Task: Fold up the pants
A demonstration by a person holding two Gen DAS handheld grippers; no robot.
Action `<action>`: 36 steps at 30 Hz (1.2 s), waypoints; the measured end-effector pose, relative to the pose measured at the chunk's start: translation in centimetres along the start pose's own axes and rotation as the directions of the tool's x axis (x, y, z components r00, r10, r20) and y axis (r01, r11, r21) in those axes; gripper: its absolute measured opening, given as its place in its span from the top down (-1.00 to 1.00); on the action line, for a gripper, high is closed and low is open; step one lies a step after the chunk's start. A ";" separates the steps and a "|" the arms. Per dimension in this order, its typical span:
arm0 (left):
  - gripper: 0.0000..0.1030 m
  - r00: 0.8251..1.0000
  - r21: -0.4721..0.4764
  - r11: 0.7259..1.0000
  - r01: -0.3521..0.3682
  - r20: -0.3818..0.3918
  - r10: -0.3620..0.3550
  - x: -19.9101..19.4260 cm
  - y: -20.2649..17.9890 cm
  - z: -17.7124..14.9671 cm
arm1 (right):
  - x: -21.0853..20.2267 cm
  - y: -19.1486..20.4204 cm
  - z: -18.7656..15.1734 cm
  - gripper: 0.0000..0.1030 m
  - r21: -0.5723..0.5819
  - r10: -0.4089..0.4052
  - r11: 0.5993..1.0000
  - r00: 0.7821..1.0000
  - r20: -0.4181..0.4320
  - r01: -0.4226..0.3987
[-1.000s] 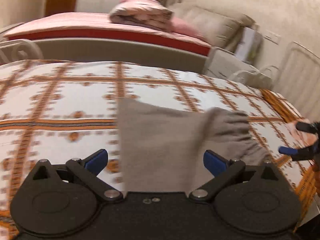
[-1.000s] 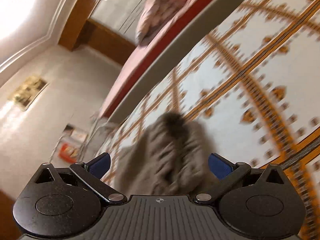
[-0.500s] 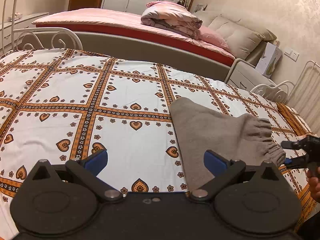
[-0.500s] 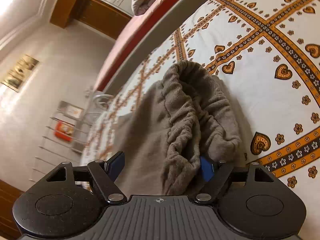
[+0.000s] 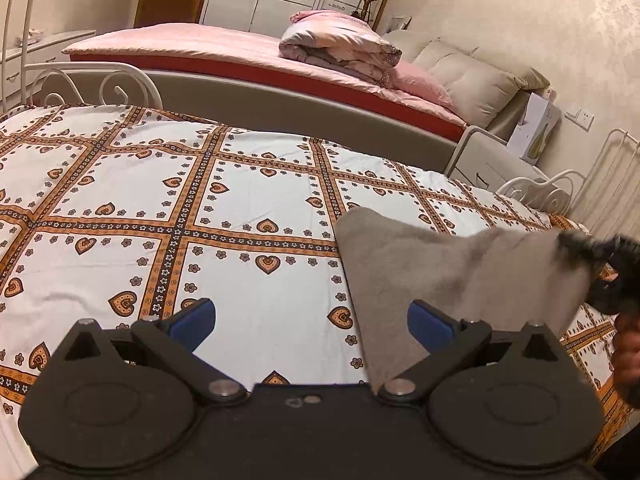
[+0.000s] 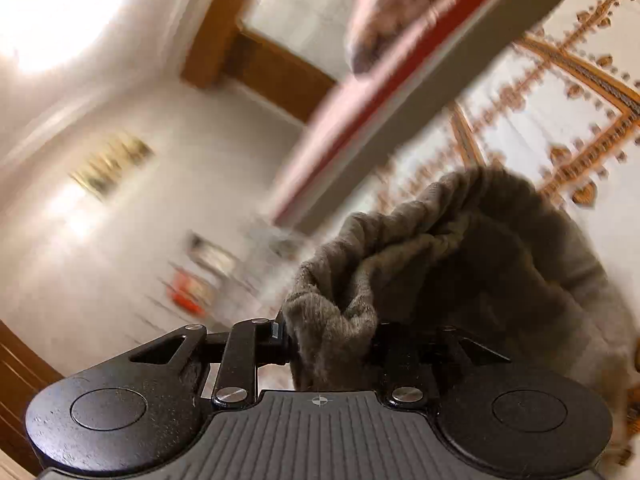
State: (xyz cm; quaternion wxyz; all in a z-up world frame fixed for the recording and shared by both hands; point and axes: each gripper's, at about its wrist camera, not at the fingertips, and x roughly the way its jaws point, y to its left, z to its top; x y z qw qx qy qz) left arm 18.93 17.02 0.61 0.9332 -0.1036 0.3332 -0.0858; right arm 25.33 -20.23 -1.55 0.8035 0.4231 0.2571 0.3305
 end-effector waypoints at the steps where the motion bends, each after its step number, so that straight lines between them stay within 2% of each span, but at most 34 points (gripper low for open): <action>1: -0.87 1.000 0.005 1.000 -0.004 -0.002 0.004 0.1 -0.1 0.0 | -0.4 -0.5 0.2 0.48 0.012 -0.019 1.000 1.000 0.018 0.018; 2: -0.87 1.000 0.008 1.000 -0.006 -0.005 0.006 0.2 -0.1 -0.1 | -0.6 -1.4 0.4 0.48 0.030 -0.080 0.996 0.997 0.012 0.080; 3: -0.87 1.000 0.012 1.000 -0.008 -0.008 0.008 0.3 -0.2 -0.1 | -0.6 -2.5 0.5 0.48 0.051 -0.172 0.984 0.985 -0.010 0.173; 4: -0.87 1.000 0.016 1.000 -0.009 -0.013 0.009 0.4 -0.3 -0.1 | -0.5 -3.8 0.6 0.48 0.065 -0.266 0.961 0.963 -0.045 0.269; 5: -0.87 1.000 0.019 1.000 -0.010 -0.017 0.010 0.5 -0.4 -0.1 | -0.3 -5.2 0.5 0.48 0.074 -0.355 0.929 0.930 -0.098 0.363; 6: -0.87 1.000 0.022 1.000 -0.009 -0.020 0.010 0.7 -0.5 -0.1 | 0.0 -6.1 0.3 0.48 0.078 -0.393 0.911 0.909 -0.139 0.405; 11: -0.87 0.999 0.030 0.999 -0.009 -0.038 0.010 1.3 -1.1 -0.1 | -0.5 -6.3 0.4 0.47 0.054 -0.381 0.919 0.914 -0.139 0.391; 12: -0.87 0.999 0.030 1.000 -0.011 -0.042 0.012 1.4 -1.1 -0.2 | -0.7 -6.3 0.4 0.37 0.066 -0.373 0.921 0.918 -0.136 0.384; 14: -0.87 0.999 0.028 0.999 -0.016 -0.047 0.018 1.5 -1.1 -0.2 | -1.3 -5.9 1.0 0.15 0.085 -0.361 0.926 0.928 -0.092 0.368; 15: -0.87 0.999 0.028 0.999 -0.016 -0.049 0.018 1.5 -1.0 -0.3 | -2.0 -5.5 1.6 -0.14 0.078 -0.366 0.926 0.929 -0.059 0.370; 16: -0.87 0.998 0.029 0.999 -0.018 -0.052 0.020 1.5 -0.9 -0.3 | -2.6 -5.1 2.0 -0.53 0.069 -0.378 0.923 0.926 -0.024 0.379; 17: -0.87 0.998 0.029 0.999 -0.023 -0.053 0.025 1.5 -0.9 -0.3 | -3.4 -5.0 2.4 -0.65 0.068 -0.386 0.921 0.922 0.008 0.385; 18: -0.87 0.998 0.027 0.999 -0.029 -0.055 0.031 1.6 -0.8 -0.2 | -4.0 -5.0 2.6 -0.67 0.068 -0.387 0.920 0.922 0.023 0.385; 20: -0.87 0.997 0.020 0.999 -0.037 -0.064 0.038 1.7 -0.6 -0.2 | -4.6 -5.4 2.5 -0.67 0.074 -0.415 0.908 0.910 0.001 0.413; 25: -0.87 0.996 0.023 0.999 -0.044 -0.079 0.046 2.4 -0.6 -0.3 | -4.4 -6.7 1.5 -0.67 0.094 -0.412 0.901 0.903 -0.123 0.424; 28: -0.87 0.996 0.032 0.999 -0.038 -0.085 0.041 2.6 -1.1 -0.4 | -4.1 -6.4 1.0 -0.67 0.099 -0.383 0.913 0.914 -0.132 0.396; 31: -0.87 0.995 0.045 0.998 -0.033 -0.094 0.037 2.7 -1.5 -0.7 | -3.5 -4.7 1.1 -0.67 0.038 -0.303 0.951 0.950 -0.079 0.307; 32: -0.87 0.995 0.048 0.998 -0.032 -0.096 0.037 2.7 -1.5 -0.8 | -3.4 -4.0 0.8 -0.67 0.025 -0.298 0.954 0.951 -0.080 0.300; 33: -0.87 0.994 0.051 0.998 -0.035 -0.100 0.039 2.7 -1.6 -1.0 | -2.8 -4.1 0.8 -0.67 0.011 -0.317 0.947 0.943 -0.096 0.320; 35: -0.87 0.993 0.051 0.998 -0.040 -0.110 0.045 2.9 -1.5 -1.1 | -1.0 -5.5 0.3 -0.66 0.029 -0.390 0.916 0.904 -0.176 0.401; 36: -0.87 0.993 0.048 0.998 -0.042 -0.112 0.047 2.9 -1.5 -1.2 | -0.4 -6.1 -0.1 -0.66 0.053 -0.385 0.915 0.903 -0.190 0.401</action>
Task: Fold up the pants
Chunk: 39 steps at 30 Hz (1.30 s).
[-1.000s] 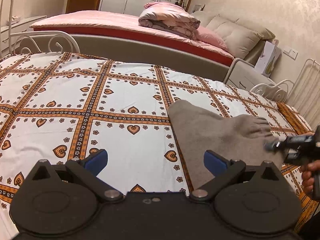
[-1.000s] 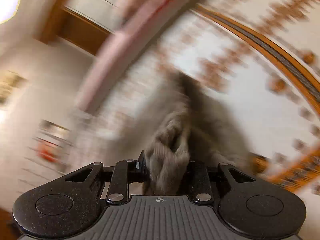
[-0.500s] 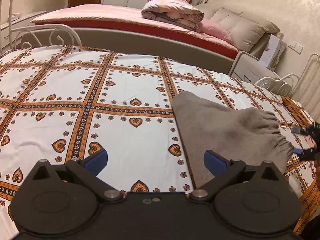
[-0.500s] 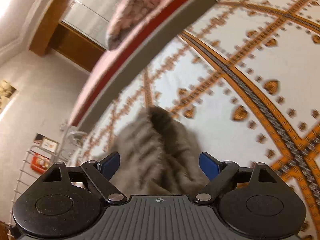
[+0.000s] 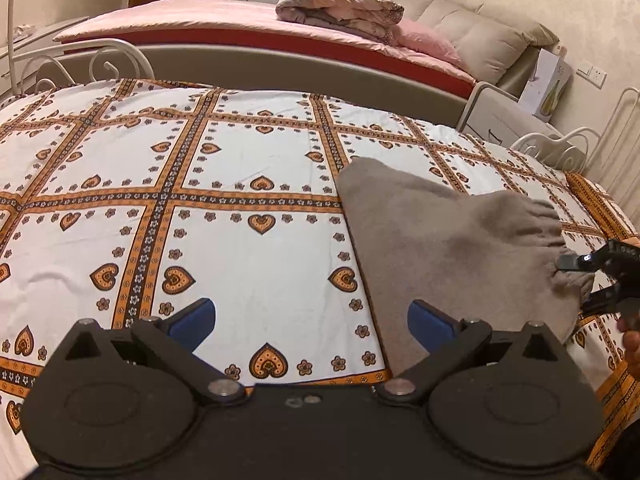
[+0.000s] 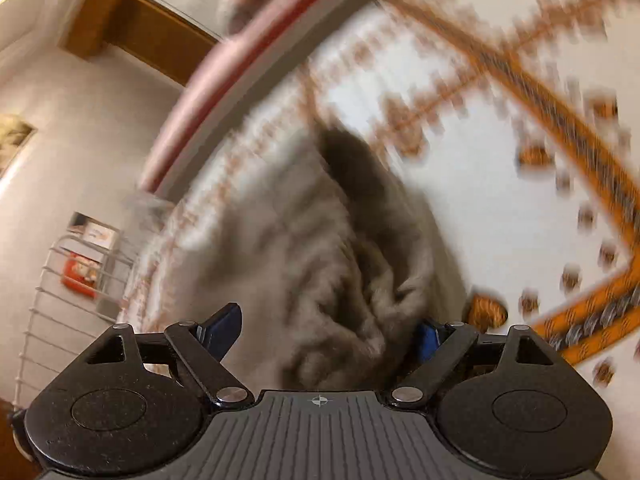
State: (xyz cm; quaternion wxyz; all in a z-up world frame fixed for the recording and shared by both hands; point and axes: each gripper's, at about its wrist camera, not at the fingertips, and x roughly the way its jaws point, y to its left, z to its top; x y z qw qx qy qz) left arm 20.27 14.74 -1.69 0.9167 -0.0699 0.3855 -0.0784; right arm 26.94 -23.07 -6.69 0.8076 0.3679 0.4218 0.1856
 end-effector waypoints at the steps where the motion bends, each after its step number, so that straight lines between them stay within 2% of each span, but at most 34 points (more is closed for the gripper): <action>1: -0.87 1.000 -0.005 1.000 -0.001 -0.001 0.001 0.0 0.1 0.0 | 0.2 0.2 0.0 -0.65 -0.004 0.006 1.000 1.000 0.007 -0.006; 2: -0.87 1.000 -0.010 1.000 -0.001 -0.002 0.001 0.1 0.1 0.0 | 0.4 0.7 0.1 -0.60 -0.026 0.005 1.000 1.000 0.015 -0.004; 3: -0.87 1.000 -0.014 1.000 -0.001 -0.002 0.001 0.1 0.2 0.0 | 0.4 1.2 0.0 -0.24 -0.039 0.015 0.999 1.000 0.015 -0.014; 4: -0.87 1.000 -0.015 1.000 0.000 0.000 0.000 0.1 0.2 0.0 | 0.5 1.3 0.1 0.22 -0.030 0.036 0.999 0.999 0.006 -0.036; 5: -0.87 1.000 -0.015 1.000 -0.001 -0.001 0.001 0.1 0.2 0.0 | 0.5 1.1 0.1 0.25 -0.004 0.073 0.997 0.997 0.007 -0.073; 6: -0.87 1.000 -0.016 1.000 -0.002 -0.003 0.002 0.2 0.2 0.0 | 0.0 1.0 0.3 0.28 0.028 0.143 0.989 0.989 0.028 -0.144; 7: -0.87 1.000 -0.018 1.000 -0.002 -0.004 0.002 0.3 0.1 0.0 | -0.6 1.1 0.5 0.28 0.050 0.217 0.974 0.974 0.072 -0.221; 9: -0.87 1.000 -0.017 1.000 0.002 -0.004 -0.002 0.3 0.0 0.1 | -1.8 1.5 0.9 0.29 0.059 0.360 0.926 0.920 0.157 -0.372; 10: -0.87 1.000 -0.015 1.000 0.003 -0.003 -0.003 0.4 -0.1 0.1 | -2.1 1.6 1.0 0.29 0.056 0.389 0.913 0.903 0.182 -0.404; 11: -0.87 1.000 -0.012 1.000 0.002 -0.004 -0.002 0.5 -0.2 0.2 | -1.9 1.4 1.2 0.29 0.057 0.363 0.924 0.913 0.186 -0.378; 12: -0.87 1.000 -0.010 1.000 0.000 -0.006 -0.001 0.7 -0.3 0.2 | -1.1 0.7 1.3 0.29 0.088 0.276 0.952 0.947 0.162 -0.293; 13: -0.87 1.000 -0.010 1.000 -0.002 -0.008 0.001 0.8 -0.4 0.2 | 0.7 -0.7 1.2 0.29 0.155 0.147 0.975 0.985 0.087 -0.159; 14: -0.87 1.000 -0.011 1.000 -0.003 -0.008 0.003 0.9 -0.6 0.2 | 2.0 -1.9 0.9 0.34 0.185 0.043 0.982 0.999 0.018 -0.046; 16: -0.87 1.000 -0.022 1.000 -0.005 0.002 0.005 1.1 -0.9 0.5 | 1.9 -2.6 0.9 0.33 0.222 0.071 0.972 0.997 0.044 -0.079; 17: -0.87 1.000 -0.027 1.000 -0.007 0.010 0.008 1.2 -1.0 0.6 | 1.5 -1.7 1.2 0.32 0.184 0.064 0.980 0.997 0.050 -0.072; 19: -0.87 1.000 -0.037 0.999 -0.012 0.023 0.013 1.7 -1.6 1.1 | 0.8 -0.1 1.3 0.32 0.094 0.035 0.995 0.998 0.058 -0.041; 21: -0.87 1.000 -0.049 0.999 -0.003 0.020 0.004 2.3 -2.1 1.4 | 0.7 0.0 1.2 0.32 0.077 0.033 0.996 0.998 0.060 -0.038; 23: -0.88 1.000 -0.044 0.999 0.008 0.007 -0.008 3.1 -2.8 1.7 | 1.2 -0.4 1.0 0.32 0.070 -0.015 0.997 0.999 0.041 0.013; 25: -0.88 1.000 -0.034 0.999 0.005 0.001 -0.005 3.6 -3.4 1.8 | 0.6 0.0 0.9 0.32 0.095 0.023 0.995 0.998 0.066 -0.029; 26: -0.87 1.000 -0.035 0.999 0.011 0.000 -0.011 3.8 -3.7 1.8 | -0.4 0.2 0.8 0.32 0.056 0.057 0.997 0.994 0.092 -0.062; 27: -0.88 1.000 -0.035 0.999 0.022 0.000 -0.022 4.0 -3.9 1.9 | -0.4 0.4 1.0 0.32 0.021 0.046 0.999 0.994 0.097 -0.048; 29: -0.88 1.000 -0.023 0.999 0.024 -0.003 -0.025 4.3 -4.3 1.9 | 1.5 -2.1 1.4 0.32 0.125 0.001 0.992 1.000 0.011 -0.002; 30: -0.88 1.000 -0.020 0.999 0.025 -0.008 -0.026 4.4 -4.4 1.9 | 1.7 -3.5 1.3 0.31 0.199 0.051 0.979 0.999 -0.003 -0.049; 31: -0.88 0.999 -0.022 0.999 0.029 -0.014 -0.030 4.4 -4.3 1.8 | 1.2 -3.8 1.6 0.19 0.238 0.087 0.967 0.996 0.006 -0.086; 32: -0.88 0.999 -0.024 0.999 0.030 -0.017 -0.030 4.4 -4.2 1.8 | 0.4 -3.4 2.0 0.06 0.226 0.101 0.969 0.994 0.032 -0.106; 33: -0.88 0.999 -0.025 0.999 0.026 -0.018 -0.027 4.4 -4.1 1.8 | -0.8 -2.7 2.1 -0.20 0.183 0.074 0.979 0.994 0.084 -0.089; 34: -0.88 1.000 -0.026 0.999 0.022 -0.018 -0.022 4.3 -3.9 1.8 | -2.1 -2.2 2.2 -0.26 0.141 0.045 0.988 0.989 0.138 -0.064; 36: -0.88 1.000 -0.025 1.000 0.011 -0.014 -0.011 4.3 -3.8 1.8 | -4.5 -1.0 2.3 -0.26 0.066 -0.016 0.998 0.970 0.244 0.000; 37: -0.88 1.000 -0.023 1.000 0.005 -0.010 -0.005 4.3 -3.7 1.9 | -5.5 -0.3 2.2 -0.26 0.010 -0.015 1.000 0.957 0.289 0.012; 39: -0.88 1.000 -0.029 1.000 -0.003 -0.011 0.003 4.7 -3.8 2.0 | -6.1 1.7 1.8 -0.26 -0.119 0.037 0.993 0.951 0.305 -0.001</action>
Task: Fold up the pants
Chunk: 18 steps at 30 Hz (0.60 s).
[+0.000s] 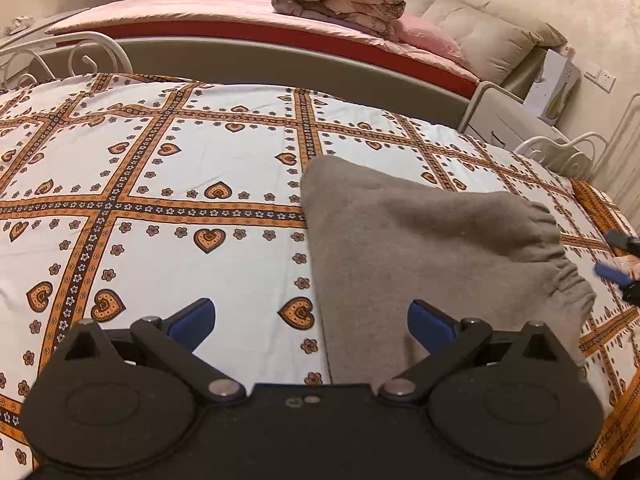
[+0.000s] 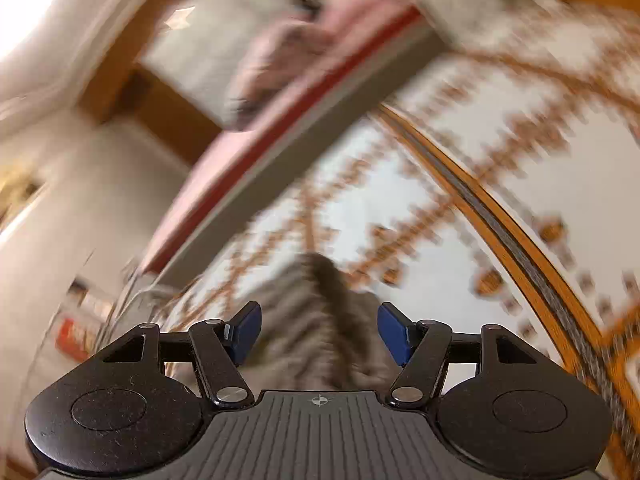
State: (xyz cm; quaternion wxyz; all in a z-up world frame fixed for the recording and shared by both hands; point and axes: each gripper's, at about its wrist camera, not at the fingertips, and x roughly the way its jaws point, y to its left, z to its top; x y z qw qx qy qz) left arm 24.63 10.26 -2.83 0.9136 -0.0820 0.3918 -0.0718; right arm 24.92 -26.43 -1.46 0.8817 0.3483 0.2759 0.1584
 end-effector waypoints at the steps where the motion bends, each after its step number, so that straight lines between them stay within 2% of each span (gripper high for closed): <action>1: -0.88 1.000 -0.005 1.000 0.001 -0.005 -0.001 0.3 -0.1 0.1 | 0.1 0.8 -0.2 -0.26 -0.049 0.035 0.998 0.999 -0.006 -0.036; 4: -0.88 1.000 -0.003 1.000 0.004 -0.020 -0.004 1.5 -1.0 0.1 | 1.8 1.8 -1.4 -0.26 -0.059 0.129 0.989 0.988 -0.082 -0.134; 5: -0.88 1.000 0.002 1.000 0.007 -0.026 -0.007 1.8 -1.2 0.0 | 2.3 1.9 -1.9 -0.26 -0.049 0.134 0.989 0.985 -0.111 -0.140; 9: -0.90 0.998 0.025 1.000 -0.016 -0.064 0.018 3.4 -2.2 -0.5 | 5.6 1.5 -2.8 -0.22 -0.124 -0.023 0.992 0.977 -0.211 -0.003; 12: -0.90 0.996 -0.002 1.000 -0.021 -0.084 0.021 4.0 -1.9 -0.5 | 5.4 1.2 -2.5 -0.17 -0.101 -0.023 0.995 0.978 -0.209 0.002; 15: -0.88 0.998 -0.006 1.000 -0.019 -0.062 0.018 3.2 -1.9 -0.3 | 3.8 2.0 -2.0 -0.19 -0.107 0.027 0.993 0.988 -0.149 -0.044; 17: -0.88 0.998 0.024 0.999 -0.021 -0.052 0.022 2.9 -2.2 -0.2 | 2.9 2.3 -2.0 -0.33 -0.175 0.013 0.984 0.992 -0.126 -0.035; 18: -0.88 0.998 0.038 0.999 -0.026 -0.060 0.028 3.0 -2.2 -0.3 | 3.0 2.4 -2.2 -0.46 -0.216 -0.027 0.976 0.992 -0.124 0.000</action>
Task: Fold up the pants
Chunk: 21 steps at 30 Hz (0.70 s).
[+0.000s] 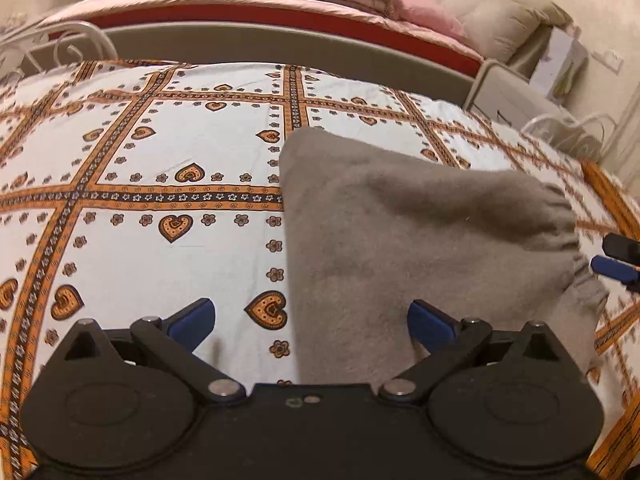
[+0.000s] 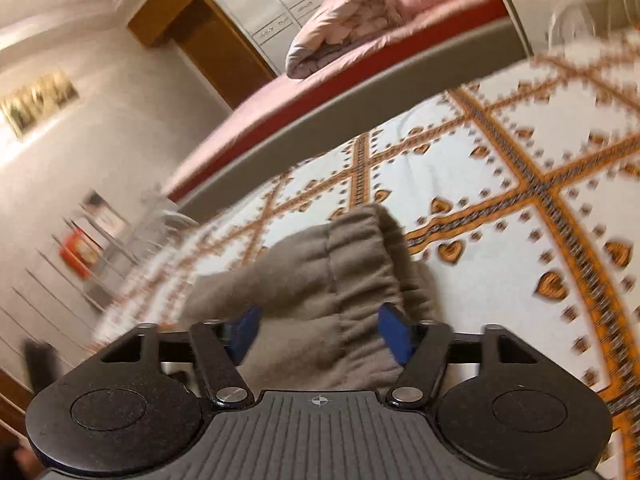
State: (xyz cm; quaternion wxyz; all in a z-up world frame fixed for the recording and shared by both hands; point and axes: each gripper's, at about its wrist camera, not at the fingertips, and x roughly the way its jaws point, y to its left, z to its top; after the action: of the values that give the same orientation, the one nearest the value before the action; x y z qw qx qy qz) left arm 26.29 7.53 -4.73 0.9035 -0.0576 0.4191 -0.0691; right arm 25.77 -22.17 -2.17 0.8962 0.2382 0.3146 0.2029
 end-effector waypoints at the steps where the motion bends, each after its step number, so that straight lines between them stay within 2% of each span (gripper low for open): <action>1: -0.89 1.000 0.000 1.000 -0.001 -0.011 0.001 0.2 0.1 -0.1 | 0.6 0.2 -0.2 -0.52 -0.038 -0.068 0.997 0.997 -0.033 0.066; 3: -0.90 1.000 -0.015 1.000 0.007 -0.026 -0.007 0.6 0.4 -0.2 | 2.7 -0.1 -1.1 -0.53 -0.101 -0.226 0.972 0.965 -0.134 0.214; 4: -0.90 1.000 -0.018 1.000 0.007 -0.030 -0.008 0.6 0.5 -0.2 | 3.2 -0.7 -1.4 -0.53 -0.083 -0.223 0.974 0.961 -0.166 0.212; 6: -0.88 1.000 -0.024 1.000 0.007 -0.017 -0.008 0.2 0.5 0.0 | 2.7 -1.1 -1.2 -0.53 -0.020 -0.168 0.986 0.975 -0.147 0.167; 8: -0.88 1.000 -0.030 0.999 0.020 0.001 -0.020 -0.4 0.5 0.2 | 1.3 -0.8 -0.6 -0.53 -0.013 -0.142 0.990 0.987 -0.080 0.141; 11: -0.88 0.998 -0.057 0.996 0.066 0.008 -0.065 -0.7 1.0 0.2 | 0.0 -1.8 -0.1 -0.56 0.069 -0.072 0.995 0.997 -0.017 0.073; 12: -0.88 0.997 -0.067 0.995 0.071 -0.008 -0.072 -0.4 1.3 0.2 | 0.1 -2.3 0.0 -0.59 0.091 -0.068 0.993 0.997 -0.025 0.070; 14: -0.78 0.990 -0.113 0.985 0.129 -0.043 -0.134 0.2 2.0 0.0 | 0.4 -3.4 -0.1 -0.59 0.157 -0.066 0.985 0.995 -0.080 0.078; 16: -0.75 0.976 -0.176 0.965 0.197 -0.060 -0.210 0.8 2.7 -0.2 | 1.0 -4.9 -0.4 -0.59 0.291 0.005 0.956 0.988 -0.151 0.040; 17: -0.75 0.974 -0.180 0.962 0.208 -0.055 -0.221 0.9 2.8 -0.2 | 1.4 -5.6 -0.8 -0.59 0.355 0.045 0.935 0.984 -0.175 0.020; 20: -0.74 0.963 -0.188 0.950 0.251 -0.054 -0.265 1.4 2.9 -0.1 | 1.6 -6.6 -0.8 -0.63 0.414 0.106 0.910 0.981 -0.161 -0.030; 21: -0.74 0.956 -0.193 0.942 0.273 -0.054 -0.288 1.6 2.9 -0.1 | 1.8 -6.9 -0.8 -0.71 0.434 0.140 0.899 0.976 -0.164 -0.056</action>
State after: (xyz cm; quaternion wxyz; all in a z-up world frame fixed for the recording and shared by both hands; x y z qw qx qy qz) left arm 27.44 10.12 -6.41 0.8573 -0.1971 0.4476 -0.1606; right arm 28.01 -26.56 -7.42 0.7765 0.4236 0.4233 0.1962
